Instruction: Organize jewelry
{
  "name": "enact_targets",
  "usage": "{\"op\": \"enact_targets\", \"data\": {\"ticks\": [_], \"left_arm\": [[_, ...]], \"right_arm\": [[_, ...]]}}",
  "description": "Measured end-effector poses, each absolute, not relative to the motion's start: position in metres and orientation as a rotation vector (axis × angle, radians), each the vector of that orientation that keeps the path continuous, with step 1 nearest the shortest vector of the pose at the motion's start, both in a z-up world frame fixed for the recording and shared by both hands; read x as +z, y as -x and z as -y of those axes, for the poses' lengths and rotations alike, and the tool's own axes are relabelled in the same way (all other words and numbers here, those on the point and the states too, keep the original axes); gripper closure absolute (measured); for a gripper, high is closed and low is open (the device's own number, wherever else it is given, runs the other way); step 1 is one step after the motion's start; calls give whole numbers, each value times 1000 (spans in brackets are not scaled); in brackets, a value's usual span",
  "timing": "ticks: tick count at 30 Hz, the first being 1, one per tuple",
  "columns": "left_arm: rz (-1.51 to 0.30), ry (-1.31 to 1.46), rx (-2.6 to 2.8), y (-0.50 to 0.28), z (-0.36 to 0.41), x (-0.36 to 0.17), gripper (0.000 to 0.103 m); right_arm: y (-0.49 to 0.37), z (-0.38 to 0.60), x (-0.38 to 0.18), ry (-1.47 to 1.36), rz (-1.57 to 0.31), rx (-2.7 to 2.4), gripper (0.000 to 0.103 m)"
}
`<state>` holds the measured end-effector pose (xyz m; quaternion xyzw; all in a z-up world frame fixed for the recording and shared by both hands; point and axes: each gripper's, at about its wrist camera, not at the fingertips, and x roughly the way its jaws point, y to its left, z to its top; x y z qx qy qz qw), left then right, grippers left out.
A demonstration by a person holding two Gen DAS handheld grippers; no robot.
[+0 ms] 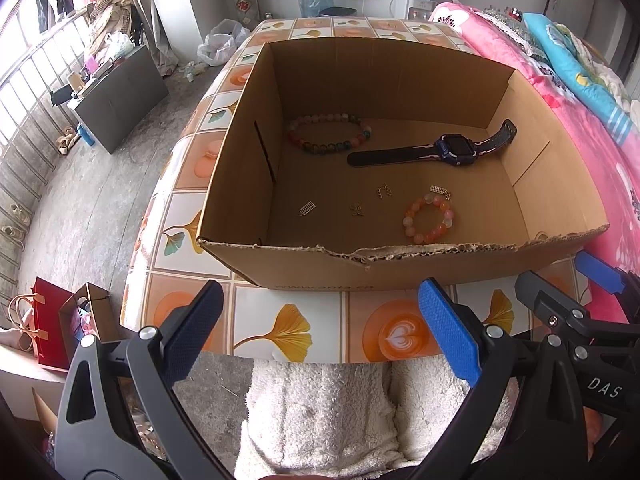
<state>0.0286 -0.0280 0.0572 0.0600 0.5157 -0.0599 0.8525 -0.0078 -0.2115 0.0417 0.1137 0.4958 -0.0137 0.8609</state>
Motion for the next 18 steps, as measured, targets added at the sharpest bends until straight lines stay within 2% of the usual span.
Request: {"op": "enact_targets", "data": {"ticks": [18], "left_arm": [[-1096,-125,-128,-30,28,53,9]], "right_arm": [[8,211,39,-243,-1049,-31,6]]}}
